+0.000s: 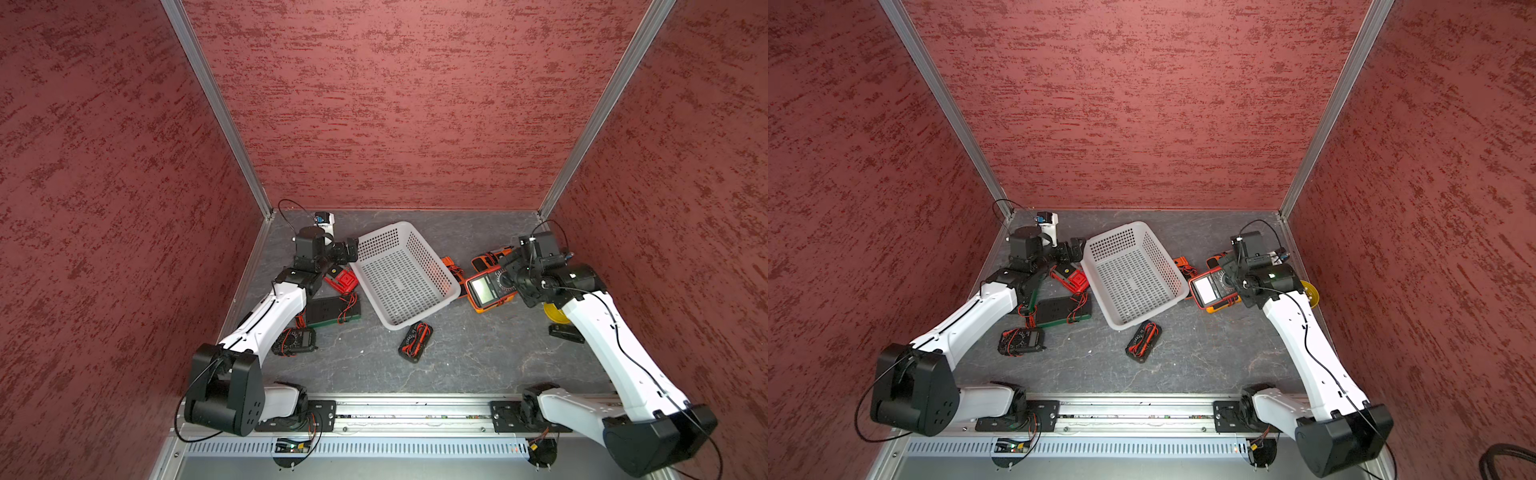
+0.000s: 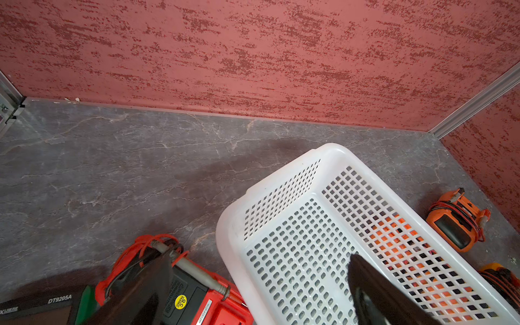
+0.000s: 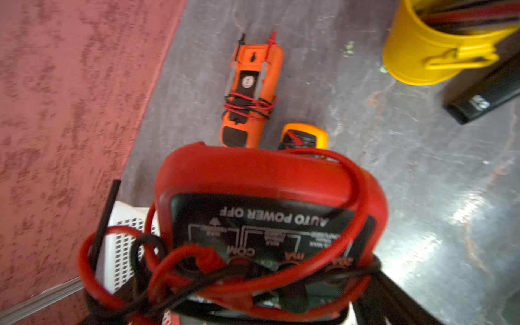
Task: Put the multimeter into the basket
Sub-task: Pick up the multimeter from the center of the board, then place the multimeter in the basket.
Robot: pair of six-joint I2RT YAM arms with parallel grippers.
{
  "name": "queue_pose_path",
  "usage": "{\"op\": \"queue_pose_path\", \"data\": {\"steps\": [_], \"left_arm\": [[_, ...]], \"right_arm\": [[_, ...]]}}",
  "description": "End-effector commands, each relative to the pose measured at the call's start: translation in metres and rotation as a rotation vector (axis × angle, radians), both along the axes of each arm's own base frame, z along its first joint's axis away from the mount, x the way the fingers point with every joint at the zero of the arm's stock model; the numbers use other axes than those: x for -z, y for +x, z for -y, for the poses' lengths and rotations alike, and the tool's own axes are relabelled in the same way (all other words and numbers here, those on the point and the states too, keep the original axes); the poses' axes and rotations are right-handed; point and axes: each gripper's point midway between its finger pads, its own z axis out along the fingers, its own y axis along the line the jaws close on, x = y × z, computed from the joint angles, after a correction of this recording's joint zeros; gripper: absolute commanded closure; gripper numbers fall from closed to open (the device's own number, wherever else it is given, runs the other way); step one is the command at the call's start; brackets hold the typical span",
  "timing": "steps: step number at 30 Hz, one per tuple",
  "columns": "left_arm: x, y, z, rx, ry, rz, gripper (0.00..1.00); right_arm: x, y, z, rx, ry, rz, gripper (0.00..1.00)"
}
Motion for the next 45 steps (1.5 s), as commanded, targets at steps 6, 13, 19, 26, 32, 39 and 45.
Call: {"op": "queue_pose_path", "data": {"steps": [6,13,19,26,32,39,45], "left_arm": [[-0.015,0.004,0.012,0.030,-0.072,0.035,0.00],[-0.010,-0.002,0.015,0.036,-0.102,0.012,0.00],[-0.008,-0.010,0.014,0.046,-0.096,0.001,0.00],[-0.007,-0.017,0.015,0.069,-0.080,-0.009,0.00],[-0.009,-0.021,0.018,0.095,-0.078,-0.009,0.00],[-0.010,-0.023,0.024,0.121,-0.101,-0.011,0.00],[-0.014,-0.022,0.026,0.124,-0.123,-0.004,0.00]], "right_arm": [[-0.036,0.065,-0.083,-0.089,0.013,0.147,1.00],[-0.002,0.097,-0.160,-0.181,0.015,0.101,1.00],[0.027,0.099,-0.203,-0.252,-0.030,0.029,1.00],[0.077,0.081,-0.220,-0.268,-0.086,-0.102,0.99],[0.118,0.065,-0.214,-0.244,-0.127,-0.208,0.86],[0.147,0.057,-0.208,-0.212,-0.137,-0.272,0.73],[0.170,0.055,-0.213,-0.215,-0.123,-0.328,0.61]]}}
